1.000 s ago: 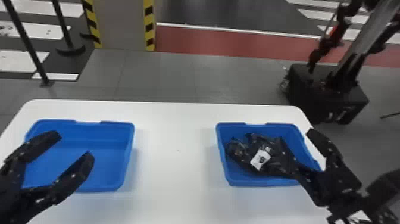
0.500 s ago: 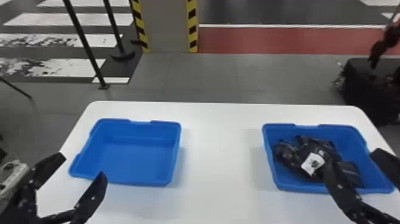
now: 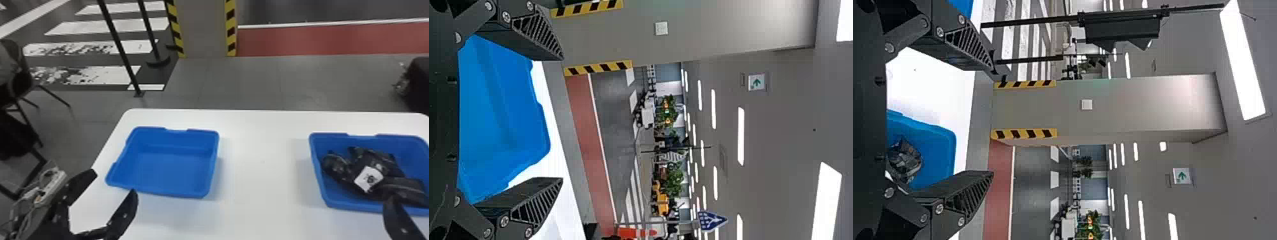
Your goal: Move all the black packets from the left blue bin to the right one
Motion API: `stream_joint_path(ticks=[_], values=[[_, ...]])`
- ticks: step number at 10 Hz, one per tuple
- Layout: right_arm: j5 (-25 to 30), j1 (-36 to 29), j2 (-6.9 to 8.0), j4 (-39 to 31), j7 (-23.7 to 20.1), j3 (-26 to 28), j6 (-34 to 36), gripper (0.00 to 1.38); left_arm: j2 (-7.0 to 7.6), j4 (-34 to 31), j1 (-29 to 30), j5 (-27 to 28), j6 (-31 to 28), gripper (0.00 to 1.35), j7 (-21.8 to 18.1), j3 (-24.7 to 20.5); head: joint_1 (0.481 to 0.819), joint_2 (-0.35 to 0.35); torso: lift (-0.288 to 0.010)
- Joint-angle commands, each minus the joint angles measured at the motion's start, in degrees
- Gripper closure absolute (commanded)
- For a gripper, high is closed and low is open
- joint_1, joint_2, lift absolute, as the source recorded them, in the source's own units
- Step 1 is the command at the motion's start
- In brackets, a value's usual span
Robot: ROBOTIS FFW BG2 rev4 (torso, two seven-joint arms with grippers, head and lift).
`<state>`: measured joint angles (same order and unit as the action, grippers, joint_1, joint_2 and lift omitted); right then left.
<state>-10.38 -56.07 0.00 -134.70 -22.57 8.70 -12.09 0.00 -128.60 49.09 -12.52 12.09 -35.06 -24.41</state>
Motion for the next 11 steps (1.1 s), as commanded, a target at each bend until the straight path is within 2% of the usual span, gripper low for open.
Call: stream_joint_path(ticks=[1, 11], values=[[-0.6, 0.0, 0.05, 0.5, 0.0, 0.0, 0.0, 0.30, -0.15, 0.0, 0.0, -0.7, 0.0, 0.18, 0.0, 0.5, 0.695, 0.158, -0.110], [-2.9, 1.8, 0.05, 3.0, -0.1, -1.4, 0.0, 0.31, -0.15, 0.0, -1.8, 0.5, 0.1, 0.18, 0.5, 1.4, 0.695, 0.139, -0.110]])
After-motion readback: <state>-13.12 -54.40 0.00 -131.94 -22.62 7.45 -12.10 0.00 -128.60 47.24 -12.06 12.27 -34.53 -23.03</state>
